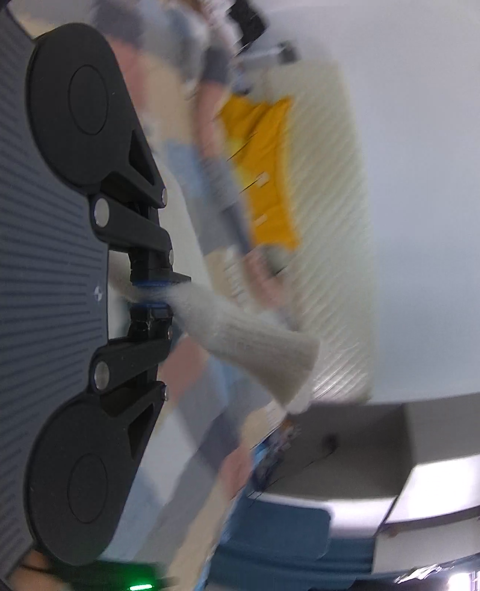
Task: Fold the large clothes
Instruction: 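Carry the lifted blanket end with the left gripper over the blanket and release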
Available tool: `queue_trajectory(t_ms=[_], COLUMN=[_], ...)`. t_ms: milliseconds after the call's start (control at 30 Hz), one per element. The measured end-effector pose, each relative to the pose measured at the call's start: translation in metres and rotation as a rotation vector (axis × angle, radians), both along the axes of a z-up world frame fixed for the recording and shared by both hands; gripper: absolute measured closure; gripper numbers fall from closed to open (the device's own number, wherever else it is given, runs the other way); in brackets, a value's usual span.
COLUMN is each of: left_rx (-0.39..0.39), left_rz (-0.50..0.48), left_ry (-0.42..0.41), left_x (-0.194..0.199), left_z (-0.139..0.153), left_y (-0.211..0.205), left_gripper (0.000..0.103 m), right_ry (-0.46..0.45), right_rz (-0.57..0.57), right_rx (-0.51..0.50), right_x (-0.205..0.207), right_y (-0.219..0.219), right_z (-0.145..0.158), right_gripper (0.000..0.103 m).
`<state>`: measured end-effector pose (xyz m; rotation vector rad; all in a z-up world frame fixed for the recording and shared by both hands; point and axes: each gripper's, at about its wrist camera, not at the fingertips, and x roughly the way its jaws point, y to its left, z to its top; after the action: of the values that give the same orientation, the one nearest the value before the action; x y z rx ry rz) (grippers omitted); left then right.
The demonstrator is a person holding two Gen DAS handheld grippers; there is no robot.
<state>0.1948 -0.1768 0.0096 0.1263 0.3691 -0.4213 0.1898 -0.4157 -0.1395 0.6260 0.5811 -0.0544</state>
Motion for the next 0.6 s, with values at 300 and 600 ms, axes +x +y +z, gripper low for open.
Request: queue_trajectory(t_ms=[300, 600], left_rx=[-0.007, -0.05], left_rz=[-0.021, -0.039], left_ry=[0.243, 0.308], left_x=[-0.021, -0.028], left_z=[-0.143, -0.145], left_y=[-0.011, 0.027], left_gripper=[0.093, 0.088], right_ry=[-0.018, -0.048], right_rz=[-0.02, 0.044], right_rx=[0.045, 0.026], right_x=[-0.021, -0.045], right_y=[-0.021, -0.014], right_z=[0.0, 0.002], right_gripper=[0.037, 0.037])
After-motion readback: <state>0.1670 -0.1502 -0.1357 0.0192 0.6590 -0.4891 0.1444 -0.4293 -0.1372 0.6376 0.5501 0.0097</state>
